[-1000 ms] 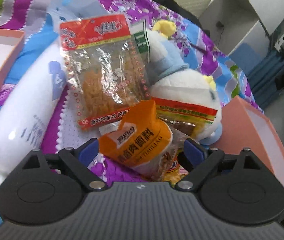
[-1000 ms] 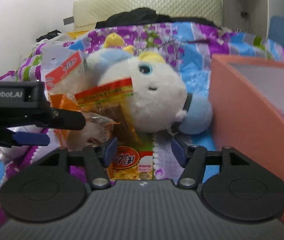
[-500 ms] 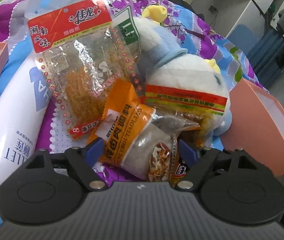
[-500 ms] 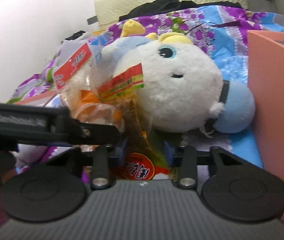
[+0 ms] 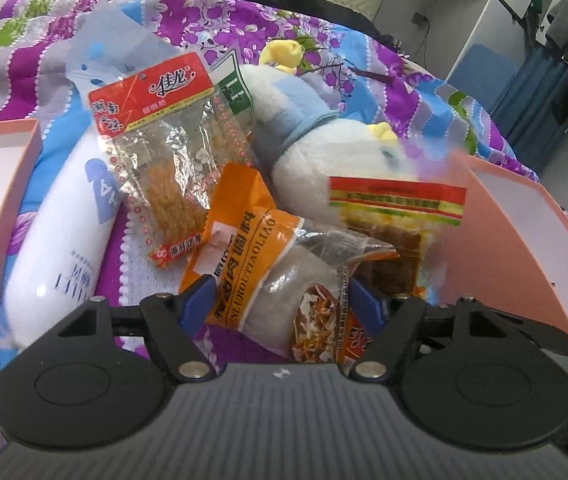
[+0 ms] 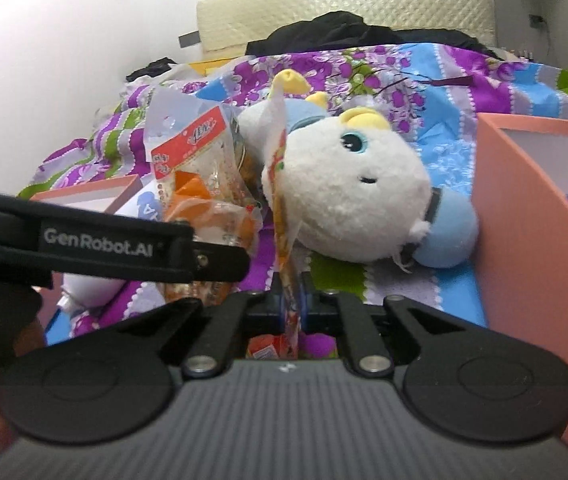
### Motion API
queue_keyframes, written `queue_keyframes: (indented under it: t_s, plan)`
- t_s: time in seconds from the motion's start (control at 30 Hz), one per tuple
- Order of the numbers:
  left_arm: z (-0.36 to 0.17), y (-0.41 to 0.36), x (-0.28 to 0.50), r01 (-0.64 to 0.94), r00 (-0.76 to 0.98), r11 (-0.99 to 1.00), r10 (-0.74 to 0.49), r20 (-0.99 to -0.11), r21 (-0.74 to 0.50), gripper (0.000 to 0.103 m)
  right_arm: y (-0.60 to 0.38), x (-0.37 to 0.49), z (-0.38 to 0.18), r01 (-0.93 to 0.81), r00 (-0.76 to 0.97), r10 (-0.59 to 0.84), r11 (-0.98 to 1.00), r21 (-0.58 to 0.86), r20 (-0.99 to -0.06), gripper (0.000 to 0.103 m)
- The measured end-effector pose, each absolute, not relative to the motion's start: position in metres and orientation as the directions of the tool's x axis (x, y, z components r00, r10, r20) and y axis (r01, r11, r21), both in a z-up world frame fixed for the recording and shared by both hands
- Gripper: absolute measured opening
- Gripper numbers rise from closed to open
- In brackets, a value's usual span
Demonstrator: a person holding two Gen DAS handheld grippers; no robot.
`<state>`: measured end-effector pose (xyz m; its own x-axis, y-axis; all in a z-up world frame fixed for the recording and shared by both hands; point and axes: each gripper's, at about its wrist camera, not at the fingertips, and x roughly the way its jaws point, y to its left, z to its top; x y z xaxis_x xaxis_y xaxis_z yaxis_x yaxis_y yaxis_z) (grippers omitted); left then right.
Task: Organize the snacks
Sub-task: 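Carry the orange-labelled bag and strip packet over the deep box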
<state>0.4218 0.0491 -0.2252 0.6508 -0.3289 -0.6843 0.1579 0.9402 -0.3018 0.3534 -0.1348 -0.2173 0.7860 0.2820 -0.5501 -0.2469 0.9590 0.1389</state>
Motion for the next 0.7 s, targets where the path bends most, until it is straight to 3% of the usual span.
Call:
queue_keyframes:
  t_s: [0.7]
  plan:
    - [-0.171,0.054,0.279,0.037,0.651,0.958,-0.238,-0.721,-0.283,0.077,-0.153,0.238,-0.154,-0.194,0.797,0.193,0.979,0.061,-0.572,0.009]
